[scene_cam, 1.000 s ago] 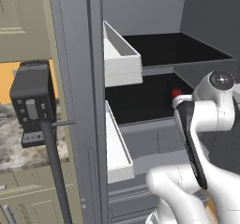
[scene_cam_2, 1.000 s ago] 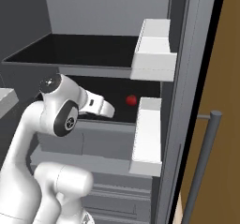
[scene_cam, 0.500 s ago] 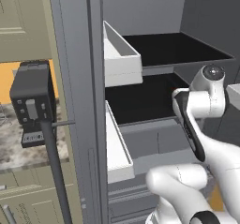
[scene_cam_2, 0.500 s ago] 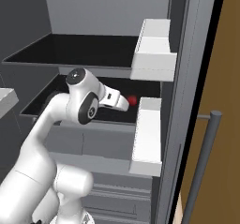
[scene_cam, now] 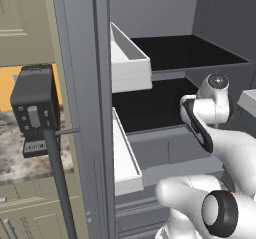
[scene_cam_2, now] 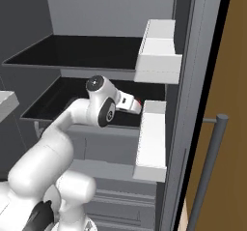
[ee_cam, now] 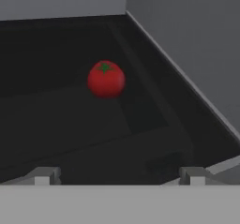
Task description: Open the fridge, remove the apple, tomato, and steak, and place them on any counter.
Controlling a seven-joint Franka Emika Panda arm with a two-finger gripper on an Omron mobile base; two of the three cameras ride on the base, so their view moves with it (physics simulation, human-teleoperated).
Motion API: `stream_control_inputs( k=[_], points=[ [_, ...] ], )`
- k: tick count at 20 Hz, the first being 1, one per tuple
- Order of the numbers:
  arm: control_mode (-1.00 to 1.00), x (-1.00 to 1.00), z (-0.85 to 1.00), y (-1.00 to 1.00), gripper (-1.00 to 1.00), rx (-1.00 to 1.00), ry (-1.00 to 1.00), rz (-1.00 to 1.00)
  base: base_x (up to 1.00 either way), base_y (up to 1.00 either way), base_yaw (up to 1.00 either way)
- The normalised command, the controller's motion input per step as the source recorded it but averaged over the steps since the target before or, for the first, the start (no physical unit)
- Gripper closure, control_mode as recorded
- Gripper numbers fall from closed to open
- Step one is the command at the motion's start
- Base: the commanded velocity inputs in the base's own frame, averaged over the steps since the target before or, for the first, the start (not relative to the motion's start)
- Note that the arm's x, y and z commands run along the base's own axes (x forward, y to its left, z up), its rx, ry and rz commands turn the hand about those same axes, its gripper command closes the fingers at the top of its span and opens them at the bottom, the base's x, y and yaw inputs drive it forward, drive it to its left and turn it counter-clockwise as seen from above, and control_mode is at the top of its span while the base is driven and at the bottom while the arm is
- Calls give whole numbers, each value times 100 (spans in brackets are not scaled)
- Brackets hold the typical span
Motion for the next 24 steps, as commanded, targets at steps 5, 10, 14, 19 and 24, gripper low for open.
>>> stream_control_inputs(
  k=[5, 10, 14, 19, 24],
  points=[
    [-100, 65, -8, -18, -100, 1, 0, 0, 0, 0, 0],
    [-100, 46, -31, -10, -100, 0, 0, 0, 0, 0, 0],
    [-100, 38, -11, -7, -100, 0, 0, 0, 0, 0, 0],
    [-100, 30, -1, -3, -100, 0, 0, 0, 0, 0, 0],
    [-100, 28, -3, 0, -100, 0, 2, 0, 0, 0, 0]
  ],
)
